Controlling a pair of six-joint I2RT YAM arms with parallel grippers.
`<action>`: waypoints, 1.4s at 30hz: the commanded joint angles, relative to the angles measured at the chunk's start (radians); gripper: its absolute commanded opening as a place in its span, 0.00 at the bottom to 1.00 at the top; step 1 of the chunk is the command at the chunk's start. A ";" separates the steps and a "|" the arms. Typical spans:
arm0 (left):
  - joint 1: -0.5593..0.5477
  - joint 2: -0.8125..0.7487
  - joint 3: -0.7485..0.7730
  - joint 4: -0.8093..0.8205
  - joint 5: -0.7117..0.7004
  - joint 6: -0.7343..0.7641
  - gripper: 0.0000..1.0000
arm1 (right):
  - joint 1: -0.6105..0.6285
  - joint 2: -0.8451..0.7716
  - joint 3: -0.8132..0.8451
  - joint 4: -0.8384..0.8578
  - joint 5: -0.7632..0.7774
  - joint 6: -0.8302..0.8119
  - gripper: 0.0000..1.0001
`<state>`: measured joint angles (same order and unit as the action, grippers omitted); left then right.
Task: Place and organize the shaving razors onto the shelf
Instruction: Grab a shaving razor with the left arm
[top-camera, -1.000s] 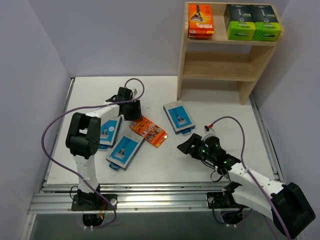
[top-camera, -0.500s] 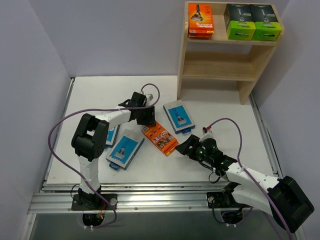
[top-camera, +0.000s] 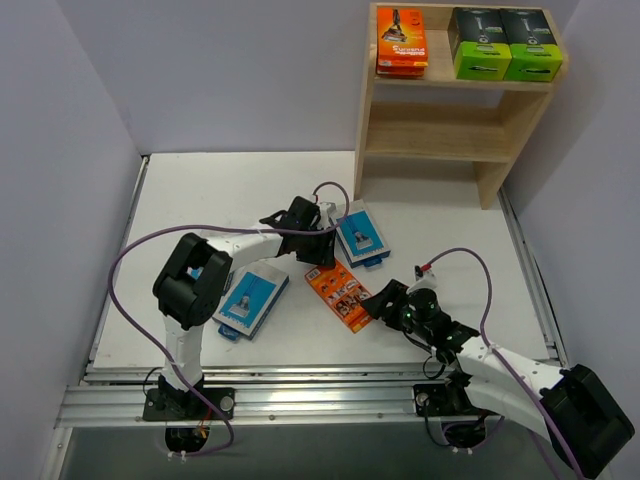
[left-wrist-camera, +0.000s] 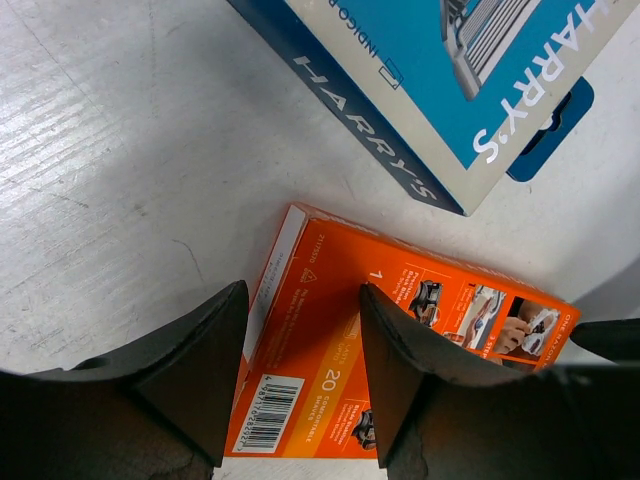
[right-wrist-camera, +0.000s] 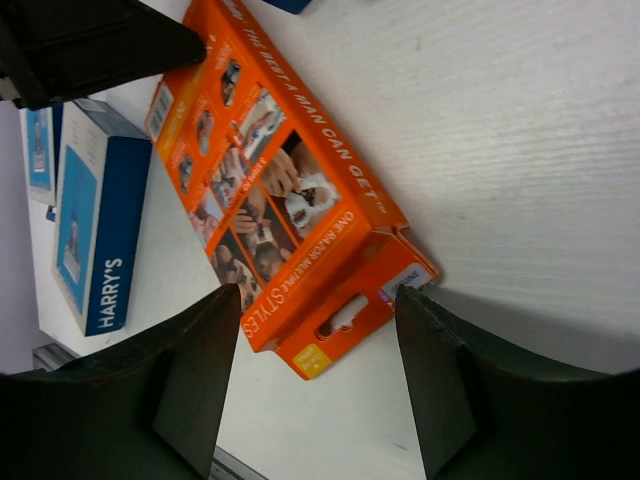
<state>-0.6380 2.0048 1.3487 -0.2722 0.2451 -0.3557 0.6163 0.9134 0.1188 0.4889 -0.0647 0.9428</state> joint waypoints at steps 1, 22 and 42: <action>0.001 -0.006 -0.013 -0.024 0.000 0.041 0.57 | 0.005 -0.019 -0.025 -0.012 0.060 -0.001 0.58; -0.084 0.015 0.050 -0.090 -0.102 0.155 0.57 | 0.005 -0.051 -0.011 -0.081 0.172 -0.036 0.63; -0.098 0.018 0.056 -0.081 -0.093 0.173 0.56 | 0.005 -0.013 -0.033 -0.018 0.160 -0.021 0.63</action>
<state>-0.7208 2.0052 1.3884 -0.3054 0.1600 -0.2081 0.6163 0.8677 0.0883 0.4191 0.1024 0.9230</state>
